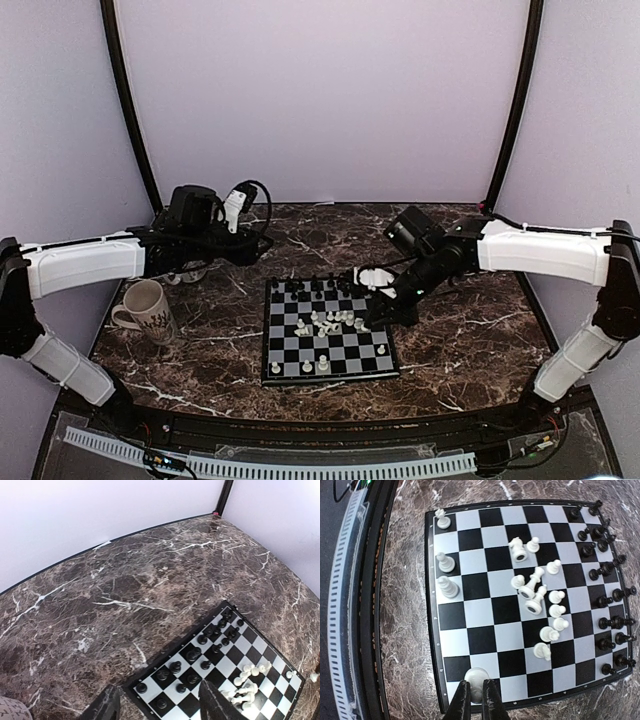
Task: Set up the chess pieces on the board
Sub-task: Place the pawn at h2.
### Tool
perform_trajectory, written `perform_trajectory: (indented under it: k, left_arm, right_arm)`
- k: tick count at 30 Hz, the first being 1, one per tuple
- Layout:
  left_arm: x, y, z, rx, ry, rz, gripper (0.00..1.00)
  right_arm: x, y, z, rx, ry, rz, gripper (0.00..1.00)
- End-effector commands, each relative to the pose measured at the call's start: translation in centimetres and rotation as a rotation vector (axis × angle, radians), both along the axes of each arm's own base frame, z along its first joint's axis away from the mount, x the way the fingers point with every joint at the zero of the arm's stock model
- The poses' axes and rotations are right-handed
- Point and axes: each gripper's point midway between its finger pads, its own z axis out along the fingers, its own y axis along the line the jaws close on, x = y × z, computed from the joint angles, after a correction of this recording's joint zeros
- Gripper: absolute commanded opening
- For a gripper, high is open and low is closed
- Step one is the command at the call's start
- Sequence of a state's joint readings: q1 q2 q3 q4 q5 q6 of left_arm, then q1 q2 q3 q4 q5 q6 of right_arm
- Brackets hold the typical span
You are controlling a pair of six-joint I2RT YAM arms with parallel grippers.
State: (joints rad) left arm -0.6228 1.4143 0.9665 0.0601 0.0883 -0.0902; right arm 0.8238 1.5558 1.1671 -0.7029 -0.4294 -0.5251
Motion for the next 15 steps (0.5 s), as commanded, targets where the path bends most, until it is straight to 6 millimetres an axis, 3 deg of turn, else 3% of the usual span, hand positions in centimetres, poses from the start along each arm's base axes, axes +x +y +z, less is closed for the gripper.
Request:
perform_trajectory:
  k: [1,6,9,15]
  left_arm:
    - [0.7,1.2,1.7,-0.065,-0.015,-0.016,0.56]
    - [-0.2,1.4,2.6,-0.071,-0.048,-0.045,0.56]
    - [-0.8,1.0,3.4,-0.091,-0.062,-0.083,0.55]
    - [-1.3,0.7,3.9,-0.101,-0.061,-0.112,0.55]
  right_arm:
    - [-0.4,0.1,-2.2,-0.088,-0.181,0.065,0.06]
    - [-2.3,0.2,-4.7,-0.154,-0.185,0.114,0.07]
    - [-2.2,0.2,-6.4,-0.215,-0.193,0.129,0.07]
    - [-1.5,0.5,-7.7,-0.271,-0.201,0.129,0.07]
